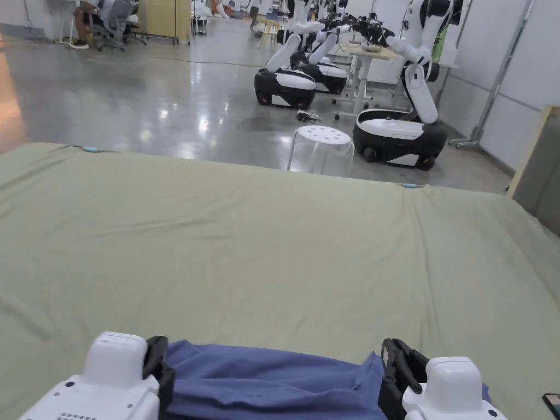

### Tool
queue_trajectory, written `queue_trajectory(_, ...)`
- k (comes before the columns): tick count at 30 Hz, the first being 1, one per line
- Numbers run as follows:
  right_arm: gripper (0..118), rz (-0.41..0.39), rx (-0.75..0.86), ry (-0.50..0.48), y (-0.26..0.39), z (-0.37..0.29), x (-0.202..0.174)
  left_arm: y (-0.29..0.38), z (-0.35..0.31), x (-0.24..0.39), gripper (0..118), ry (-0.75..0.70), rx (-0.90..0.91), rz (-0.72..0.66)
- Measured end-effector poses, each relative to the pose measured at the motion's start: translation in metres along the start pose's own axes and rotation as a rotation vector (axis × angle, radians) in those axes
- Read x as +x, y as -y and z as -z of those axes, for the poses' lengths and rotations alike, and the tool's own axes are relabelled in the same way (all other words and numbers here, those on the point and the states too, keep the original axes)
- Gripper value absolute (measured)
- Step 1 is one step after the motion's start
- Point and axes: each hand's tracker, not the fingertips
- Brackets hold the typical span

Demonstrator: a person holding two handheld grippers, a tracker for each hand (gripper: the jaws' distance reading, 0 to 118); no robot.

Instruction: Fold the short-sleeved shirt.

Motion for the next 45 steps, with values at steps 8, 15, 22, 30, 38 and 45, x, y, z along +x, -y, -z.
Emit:
queue_trajectory(8,9,-0.004,-0.047,-0.016,0.006,0.004,-0.013,-0.006,-0.013,-0.075,45,-0.125,-0.105,0.025)
queue_trajectory(15,9,-0.003,-0.120,-0.039,0.022,0.015,-0.037,-0.020,0.001,-0.163,68,0.142,-0.275,-0.365)
queue_trajectory(22,9,-0.020,-0.173,-0.053,0.029,0.025,-0.052,0.034,0.089,-0.231,68,0.636,-0.657,-0.914)
queue_trajectory(30,9,-0.058,-0.195,-0.045,0.022,0.031,-0.051,0.097,0.146,-0.199,69,0.864,-0.546,-1.248)
queue_trajectory(38,9,-0.039,-0.183,-0.050,0.017,0.033,-0.049,0.068,0.164,-0.166,7,0.430,-0.656,-0.860)
queue_trajectory(45,9,-0.017,-0.159,-0.069,0.014,0.025,-0.042,0.000,0.119,-0.148,7,0.261,-0.548,-0.624)
